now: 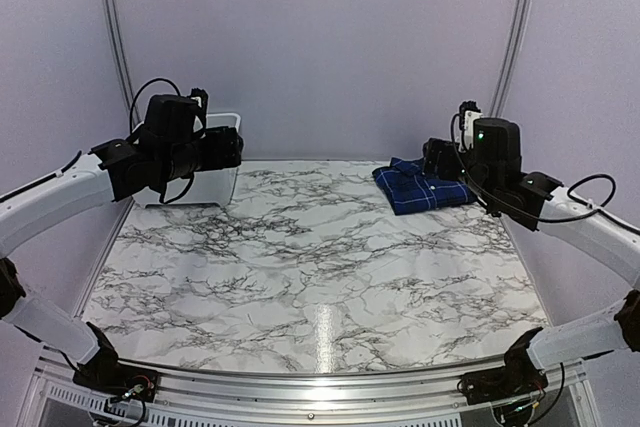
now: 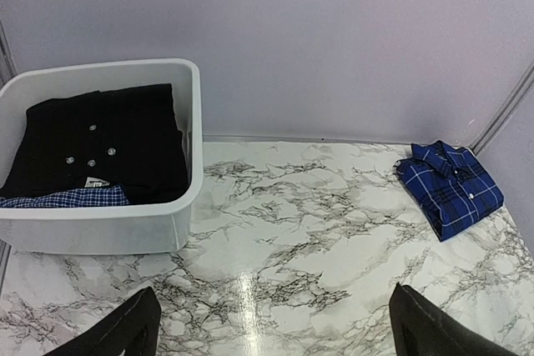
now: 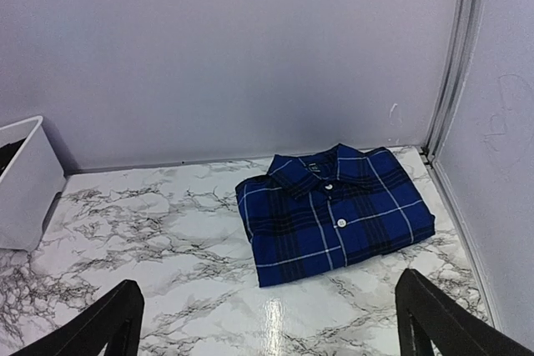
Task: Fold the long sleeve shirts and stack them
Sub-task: Pick up the crumpled shirt from the bin.
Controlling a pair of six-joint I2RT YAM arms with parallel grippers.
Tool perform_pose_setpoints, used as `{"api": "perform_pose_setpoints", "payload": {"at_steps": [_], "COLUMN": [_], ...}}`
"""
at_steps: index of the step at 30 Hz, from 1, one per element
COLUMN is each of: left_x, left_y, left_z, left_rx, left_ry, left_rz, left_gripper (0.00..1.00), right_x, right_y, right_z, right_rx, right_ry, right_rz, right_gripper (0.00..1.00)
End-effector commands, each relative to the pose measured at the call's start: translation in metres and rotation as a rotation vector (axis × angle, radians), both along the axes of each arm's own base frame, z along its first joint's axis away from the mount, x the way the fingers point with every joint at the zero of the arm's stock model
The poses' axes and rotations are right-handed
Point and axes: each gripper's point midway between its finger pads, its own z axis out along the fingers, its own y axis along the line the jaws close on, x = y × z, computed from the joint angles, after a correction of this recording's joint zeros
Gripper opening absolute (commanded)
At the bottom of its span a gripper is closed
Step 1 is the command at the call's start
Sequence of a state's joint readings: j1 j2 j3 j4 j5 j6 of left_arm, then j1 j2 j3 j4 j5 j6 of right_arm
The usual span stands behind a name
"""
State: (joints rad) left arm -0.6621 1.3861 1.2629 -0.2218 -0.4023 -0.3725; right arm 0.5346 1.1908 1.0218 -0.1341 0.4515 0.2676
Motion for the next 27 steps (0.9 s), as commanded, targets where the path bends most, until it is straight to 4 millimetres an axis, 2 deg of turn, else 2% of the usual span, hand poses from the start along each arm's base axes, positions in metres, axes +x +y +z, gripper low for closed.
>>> {"api": "perform_pose_setpoints", "payload": {"at_steps": [1, 6, 14, 19, 23, 27], "left_x": [-0.001, -0.001, 0.008, 0.038, 0.070, 0.109], "left_y": [0.010, 0.012, 0.018, 0.047, 0.083, 0.117], "left_z": [0.012, 0.014, 0.010, 0.009, 0.010, -0.002], "left_rx": [0.008, 0.003, -0.011, -0.012, -0.016, -0.004], "left_ry": [-0.034, -0.029, 0.010, 0.074, 0.105, 0.153], "left_rz": [0.020, 0.026, 0.048, 0.142, 0.249, 0.343], "left_gripper": [0.99, 0.99, 0.99, 0.99, 0.99, 0.99], "right_x": [-0.004, -0.008, -0.007, -0.003, -0.001, 0.002], "right_y": [0.005, 0.005, 0.017, 0.031, 0.040, 0.047], "right_z": [0.015, 0.017, 0.004, 0.002, 0.000, -0.004], "right_rx": [0.013, 0.008, -0.005, -0.005, -0.002, -0.002], "right_ry": [-0.052, -0.055, -0.002, 0.022, 0.034, 0.047], "right_rz": [0.038, 0.052, 0.111, 0.172, 0.212, 0.240], "right_gripper": [0.99, 0.99, 0.99, 0.99, 0.99, 0.99]}}
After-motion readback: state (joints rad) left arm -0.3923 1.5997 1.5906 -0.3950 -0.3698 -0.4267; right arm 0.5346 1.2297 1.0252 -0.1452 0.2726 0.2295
